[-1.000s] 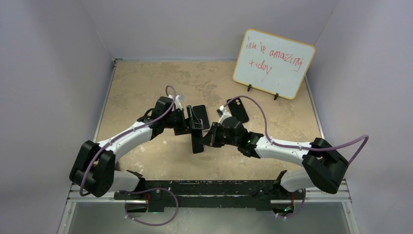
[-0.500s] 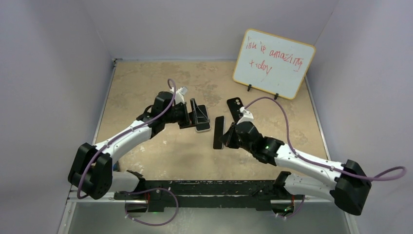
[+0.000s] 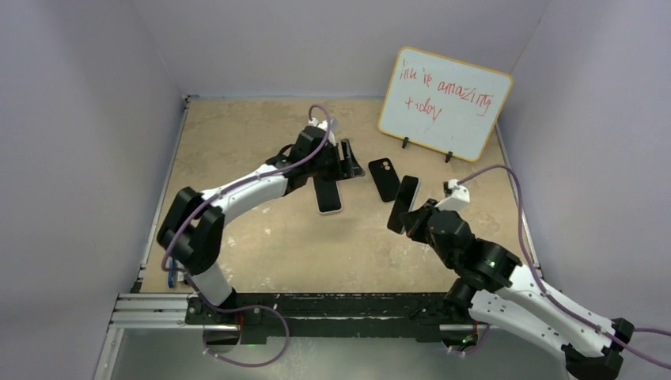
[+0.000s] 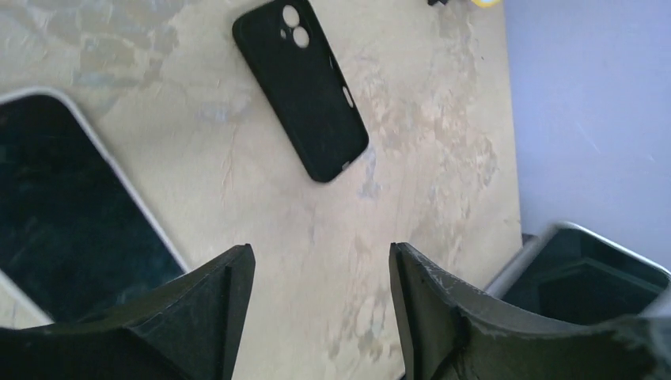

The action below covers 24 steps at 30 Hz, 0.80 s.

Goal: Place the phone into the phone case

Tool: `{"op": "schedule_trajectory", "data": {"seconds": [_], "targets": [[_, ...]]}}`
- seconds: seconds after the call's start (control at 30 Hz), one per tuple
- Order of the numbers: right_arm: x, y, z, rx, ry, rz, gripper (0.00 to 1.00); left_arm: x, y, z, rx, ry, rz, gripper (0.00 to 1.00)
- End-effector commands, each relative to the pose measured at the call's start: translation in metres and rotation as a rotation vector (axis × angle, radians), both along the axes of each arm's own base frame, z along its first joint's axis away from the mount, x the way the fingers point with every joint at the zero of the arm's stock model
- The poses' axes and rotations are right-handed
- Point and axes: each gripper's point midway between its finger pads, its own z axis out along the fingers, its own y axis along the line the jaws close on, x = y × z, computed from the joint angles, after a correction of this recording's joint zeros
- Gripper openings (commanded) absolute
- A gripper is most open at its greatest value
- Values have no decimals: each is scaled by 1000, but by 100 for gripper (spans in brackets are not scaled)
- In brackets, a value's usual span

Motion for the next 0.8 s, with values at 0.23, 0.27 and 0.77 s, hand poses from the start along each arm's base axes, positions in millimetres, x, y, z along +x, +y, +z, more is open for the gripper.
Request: {"op": "schedule_trajectory", "data": {"seconds": [0.23, 0.27, 0.77], "targets": [[-7, -52, 56, 122, -152, -169, 0, 74, -64, -49, 147, -74, 116, 58], [-7, -54, 55, 118, -152, -176, 0, 78, -66, -56, 151, -67, 126, 58], [-13, -62, 40, 139, -138, -196, 0, 109, -82, -120, 226, -44, 157, 52]]}}
